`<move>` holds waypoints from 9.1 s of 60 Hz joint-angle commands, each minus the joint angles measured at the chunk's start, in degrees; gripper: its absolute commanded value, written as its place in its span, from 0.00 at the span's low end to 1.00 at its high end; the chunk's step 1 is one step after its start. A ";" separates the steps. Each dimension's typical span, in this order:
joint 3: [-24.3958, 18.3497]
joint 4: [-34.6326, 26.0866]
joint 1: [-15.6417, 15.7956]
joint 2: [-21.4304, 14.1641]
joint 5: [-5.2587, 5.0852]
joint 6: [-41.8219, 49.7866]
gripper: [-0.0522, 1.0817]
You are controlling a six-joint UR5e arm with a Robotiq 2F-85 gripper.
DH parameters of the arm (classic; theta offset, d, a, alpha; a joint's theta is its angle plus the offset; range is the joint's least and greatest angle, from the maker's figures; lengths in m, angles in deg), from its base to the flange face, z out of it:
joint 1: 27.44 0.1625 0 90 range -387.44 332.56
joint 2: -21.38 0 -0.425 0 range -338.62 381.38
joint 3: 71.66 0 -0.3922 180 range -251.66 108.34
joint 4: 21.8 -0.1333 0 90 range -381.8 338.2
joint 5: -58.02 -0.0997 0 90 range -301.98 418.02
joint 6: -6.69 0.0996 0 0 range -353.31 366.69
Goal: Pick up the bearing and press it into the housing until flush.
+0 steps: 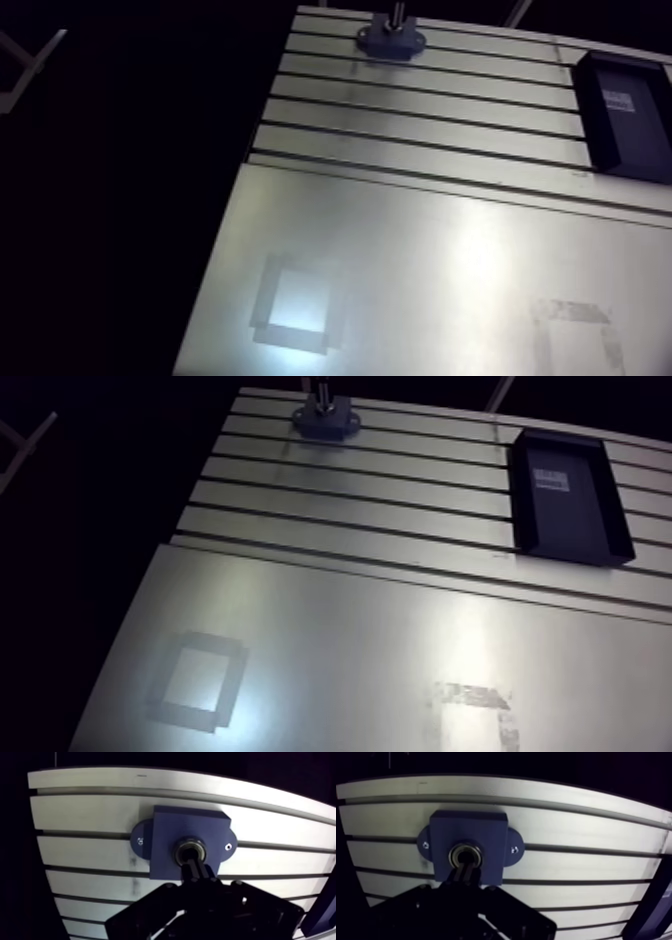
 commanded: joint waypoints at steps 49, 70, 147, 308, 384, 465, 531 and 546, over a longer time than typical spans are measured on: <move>-0.03 1.63 0.11 0.61 0.06 -0.17 0.90; -0.12 1.63 0.20 0.61 0.06 -0.52 0.90; 0.23 1.63 0.11 0.79 0.14 -0.52 0.90; 0.75 2.42 0.20 1.05 0.14 -0.52 0.90; 0.84 2.42 0.11 -0.16 0.23 -0.52 0.90; 1.14 -21.85 -5.41 -28.22 0.87 1.66 0.05; 4.18 -24.13 -9.65 -33.50 -0.63 -3.42 0.05; 4.19 -24.13 -9.82 -33.50 -0.73 -3.34 0.05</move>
